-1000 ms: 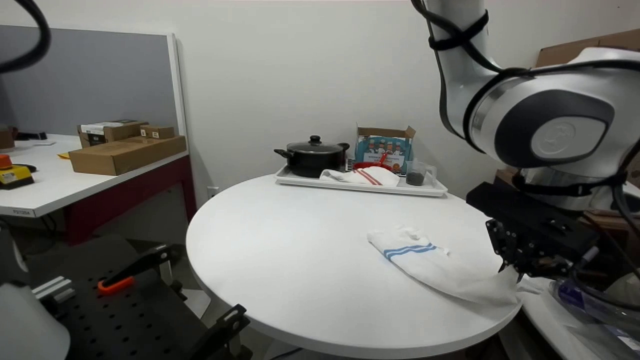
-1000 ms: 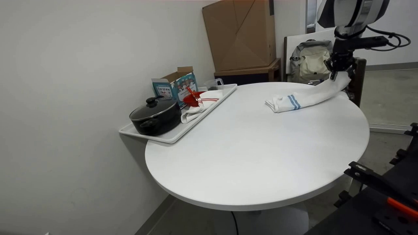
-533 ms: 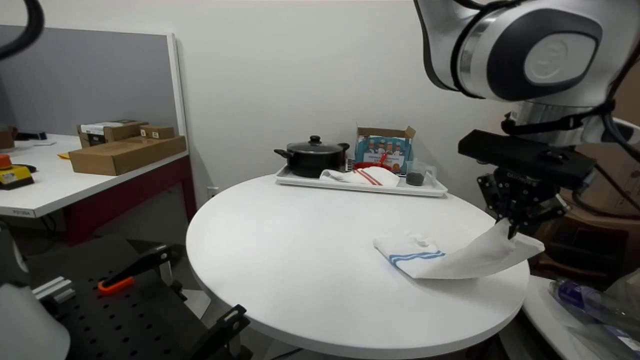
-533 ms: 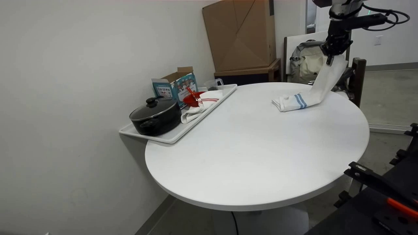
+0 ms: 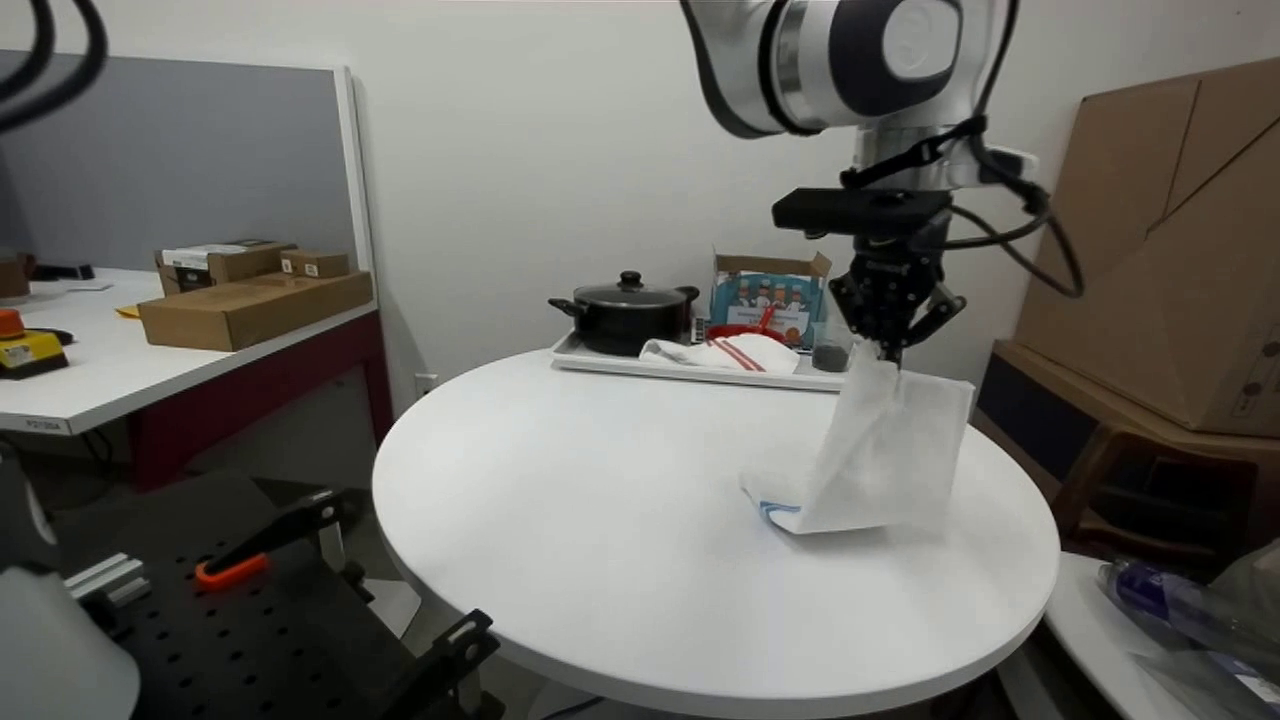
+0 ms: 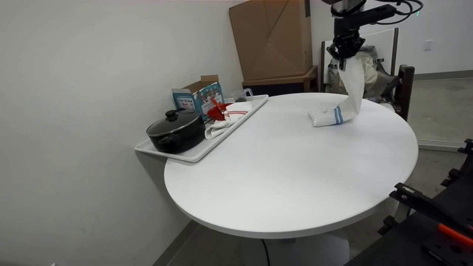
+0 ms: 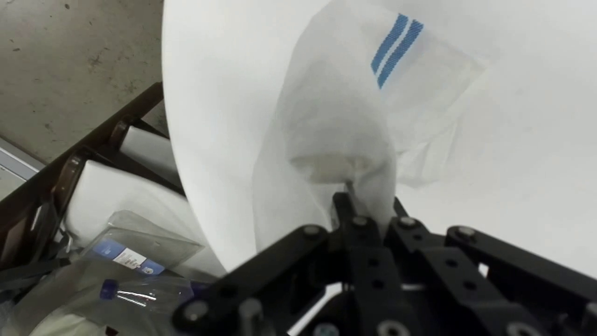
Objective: Fold the towel on the table
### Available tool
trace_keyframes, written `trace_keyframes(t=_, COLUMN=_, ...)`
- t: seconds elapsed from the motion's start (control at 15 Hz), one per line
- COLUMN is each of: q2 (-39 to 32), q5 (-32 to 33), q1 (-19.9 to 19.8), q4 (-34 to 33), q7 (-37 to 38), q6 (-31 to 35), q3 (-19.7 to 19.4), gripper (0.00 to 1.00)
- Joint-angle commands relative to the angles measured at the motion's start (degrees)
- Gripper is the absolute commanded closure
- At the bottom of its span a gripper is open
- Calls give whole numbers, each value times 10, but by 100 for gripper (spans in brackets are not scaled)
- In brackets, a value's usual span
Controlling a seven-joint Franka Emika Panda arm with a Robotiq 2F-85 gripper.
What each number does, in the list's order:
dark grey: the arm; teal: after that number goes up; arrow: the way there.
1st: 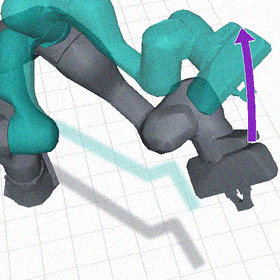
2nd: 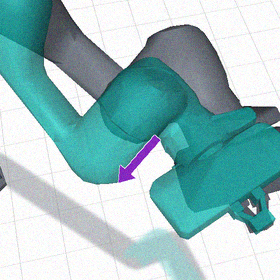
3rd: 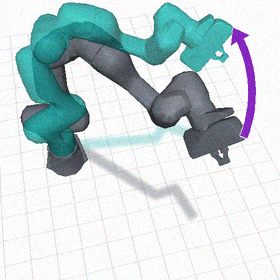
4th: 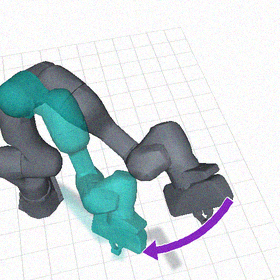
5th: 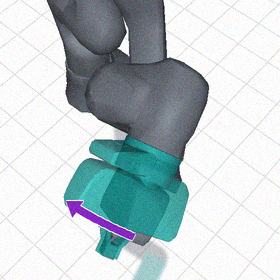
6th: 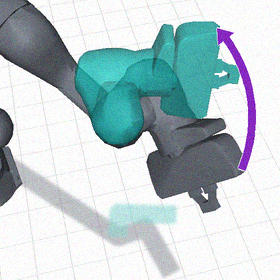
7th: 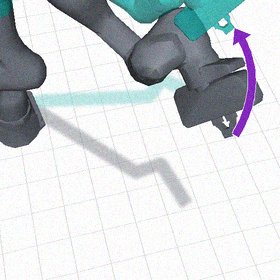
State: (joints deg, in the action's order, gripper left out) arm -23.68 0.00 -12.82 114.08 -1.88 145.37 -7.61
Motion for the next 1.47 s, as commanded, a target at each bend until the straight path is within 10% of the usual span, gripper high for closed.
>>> trace_keyframes(t=0.0, q2=-4, q5=72, q1=82, q4=-9, q7=130, q6=-26, q3=-38, gripper=99)
trace_keyframes(t=0.87, q2=-171, q5=134, q1=123, q4=-225, q7=201, q6=-232, q3=-49, gripper=99)
trace_keyframes(t=1.4, q2=-254, q5=161, q1=174, q4=-296, q7=251, q6=-249, q3=-41, gripper=99)
